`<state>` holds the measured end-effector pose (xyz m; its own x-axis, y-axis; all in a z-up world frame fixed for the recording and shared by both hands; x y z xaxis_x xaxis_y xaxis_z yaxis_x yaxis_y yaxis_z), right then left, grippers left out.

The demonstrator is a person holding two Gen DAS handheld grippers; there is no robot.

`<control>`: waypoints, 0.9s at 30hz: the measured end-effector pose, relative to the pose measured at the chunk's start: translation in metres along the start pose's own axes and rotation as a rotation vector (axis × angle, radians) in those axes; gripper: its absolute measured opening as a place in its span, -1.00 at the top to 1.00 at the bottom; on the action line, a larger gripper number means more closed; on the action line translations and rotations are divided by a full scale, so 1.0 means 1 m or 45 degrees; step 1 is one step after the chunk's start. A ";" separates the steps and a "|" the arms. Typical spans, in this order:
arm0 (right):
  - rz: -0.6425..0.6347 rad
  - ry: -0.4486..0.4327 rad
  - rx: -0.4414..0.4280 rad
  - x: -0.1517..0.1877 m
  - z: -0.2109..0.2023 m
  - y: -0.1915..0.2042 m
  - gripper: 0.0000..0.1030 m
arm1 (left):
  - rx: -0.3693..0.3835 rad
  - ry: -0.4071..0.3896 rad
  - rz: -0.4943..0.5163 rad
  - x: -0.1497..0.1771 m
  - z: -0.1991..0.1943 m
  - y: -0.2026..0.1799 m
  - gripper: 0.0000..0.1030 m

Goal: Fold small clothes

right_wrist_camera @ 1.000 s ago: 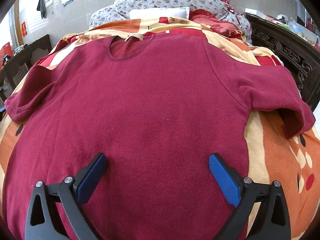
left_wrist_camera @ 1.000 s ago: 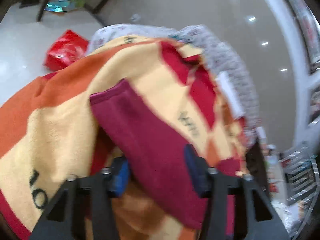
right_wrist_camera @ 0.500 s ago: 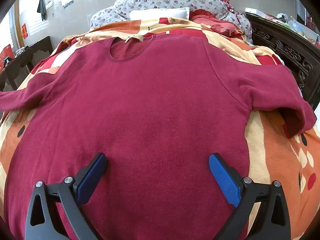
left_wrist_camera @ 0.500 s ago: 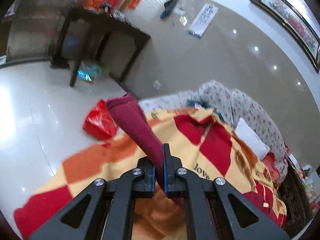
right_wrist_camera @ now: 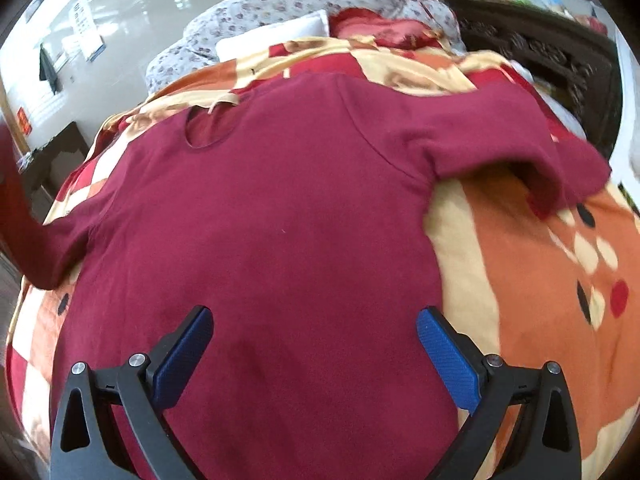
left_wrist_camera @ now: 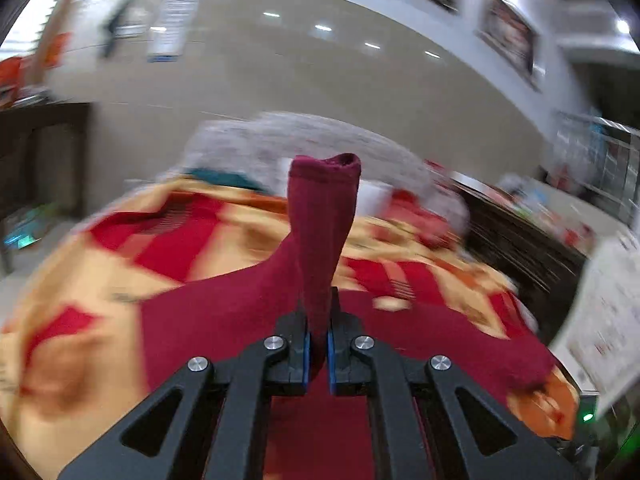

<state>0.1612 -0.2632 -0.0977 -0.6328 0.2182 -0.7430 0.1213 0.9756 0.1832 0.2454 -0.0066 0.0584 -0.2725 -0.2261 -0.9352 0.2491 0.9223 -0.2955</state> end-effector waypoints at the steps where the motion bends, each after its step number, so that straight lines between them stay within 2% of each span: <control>1: -0.027 -0.007 0.010 0.003 0.001 0.002 -1.00 | 0.036 0.019 0.006 0.006 0.010 -0.018 0.90; 3: -0.075 -0.026 0.029 0.008 0.001 0.007 -1.00 | 0.159 0.111 0.025 0.028 0.043 -0.074 0.90; 6: -0.087 -0.052 -0.015 0.010 -0.001 0.009 -1.00 | 0.272 0.216 0.103 0.060 0.076 -0.128 0.90; 9: -0.014 -0.079 -0.078 0.007 -0.003 0.003 -1.00 | 0.325 0.297 0.175 0.092 0.092 -0.157 0.90; 13: 0.060 -0.105 -0.142 0.004 -0.005 -0.003 -1.00 | 0.392 0.432 0.175 0.123 0.111 -0.168 0.89; 15: 0.052 -0.102 -0.135 0.004 -0.004 -0.002 -1.00 | 0.411 0.458 0.196 0.131 0.110 -0.177 0.76; 17: 0.036 -0.096 -0.122 0.004 -0.003 0.001 -1.00 | 0.464 0.465 0.190 0.129 0.101 -0.183 0.26; 18: 0.033 -0.095 -0.121 0.005 -0.003 0.001 -1.00 | 0.479 0.442 0.175 0.122 0.093 -0.180 0.11; 19: 0.036 -0.096 -0.124 0.004 -0.003 0.001 -1.00 | 0.484 0.423 0.162 0.115 0.083 -0.175 -0.19; 20: 0.042 -0.098 -0.130 0.004 -0.003 0.001 -1.00 | 0.502 0.414 0.138 0.108 0.073 -0.168 -0.32; 22: 0.055 -0.104 -0.143 0.004 -0.005 0.000 -1.00 | 0.516 0.393 0.111 0.097 0.057 -0.150 -0.32; 24: 0.068 -0.111 -0.155 0.005 -0.006 -0.002 -1.00 | 0.470 0.352 0.113 0.086 0.044 -0.120 -0.33; 26: 0.083 -0.133 -0.167 0.003 -0.010 -0.004 -1.00 | 0.371 0.319 0.117 0.080 0.044 -0.085 -0.33; 27: 0.090 -0.147 -0.179 0.001 -0.014 -0.004 -1.00 | 0.252 0.322 0.092 0.078 0.049 -0.051 -0.33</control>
<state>0.1491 -0.2667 -0.0903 -0.5334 0.2953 -0.7926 0.0491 0.9463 0.3195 0.2566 -0.0866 -0.0090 -0.4636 -0.0541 -0.8844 0.4451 0.8489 -0.2852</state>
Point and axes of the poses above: each gripper's, at about its wrist camera, not at the fingertips, and z roughly the way its jaws point, y to its left, x to its underside, the point moved 8 cm from there along z, roughly the way its jaws point, and after that the axes turned 10 degrees about -y, right-handed, at the moved point
